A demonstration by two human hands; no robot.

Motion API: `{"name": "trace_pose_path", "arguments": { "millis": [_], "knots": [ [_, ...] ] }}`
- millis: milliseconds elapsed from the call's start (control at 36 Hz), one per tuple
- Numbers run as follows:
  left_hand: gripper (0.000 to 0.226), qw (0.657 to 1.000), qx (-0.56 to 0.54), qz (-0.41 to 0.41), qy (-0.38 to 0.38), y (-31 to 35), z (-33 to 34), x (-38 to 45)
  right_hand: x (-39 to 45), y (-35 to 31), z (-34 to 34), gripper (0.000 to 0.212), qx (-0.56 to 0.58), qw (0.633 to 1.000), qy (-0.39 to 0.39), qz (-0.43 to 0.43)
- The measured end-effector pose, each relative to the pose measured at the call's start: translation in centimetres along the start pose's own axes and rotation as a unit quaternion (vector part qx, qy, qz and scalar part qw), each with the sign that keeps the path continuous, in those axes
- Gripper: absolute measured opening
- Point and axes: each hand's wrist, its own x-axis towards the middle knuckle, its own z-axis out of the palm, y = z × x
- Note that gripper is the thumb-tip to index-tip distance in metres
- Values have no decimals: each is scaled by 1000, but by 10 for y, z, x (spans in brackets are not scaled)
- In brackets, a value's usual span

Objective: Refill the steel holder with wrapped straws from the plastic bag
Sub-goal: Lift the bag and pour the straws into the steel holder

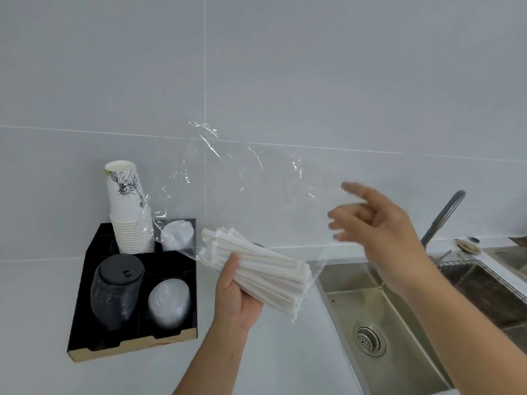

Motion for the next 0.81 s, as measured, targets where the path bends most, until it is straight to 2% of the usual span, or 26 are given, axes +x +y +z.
{"name": "trace_pose_path", "arguments": {
  "millis": [56,111,167,306,389,556,667,806],
  "knots": [
    [117,1000,-2,-7,11,-3,4,4,-10,16,8,30,3,999,-1,37],
    [113,1000,-15,-8,4,-8,11,5,-18,26,16,20,-30,998,-1,51],
    [101,999,-29,-9,11,-13,18,7,-23,34,20,15,-73,996,21,40],
    [55,999,-40,-19,5,-34,24,11,-25,39,19,21,-163,983,90,-3],
    [43,999,-39,-30,-14,-43,27,15,-25,41,15,21,-197,972,123,-28],
    [66,996,-56,-70,-4,-57,22,28,-26,42,9,22,-217,963,157,-43],
    [48,996,-57,-68,12,-67,18,32,-27,44,3,21,-227,959,165,-41],
    [55,996,-59,-70,17,-80,18,35,-31,47,-9,18,-238,953,182,-43]
  ]
}}
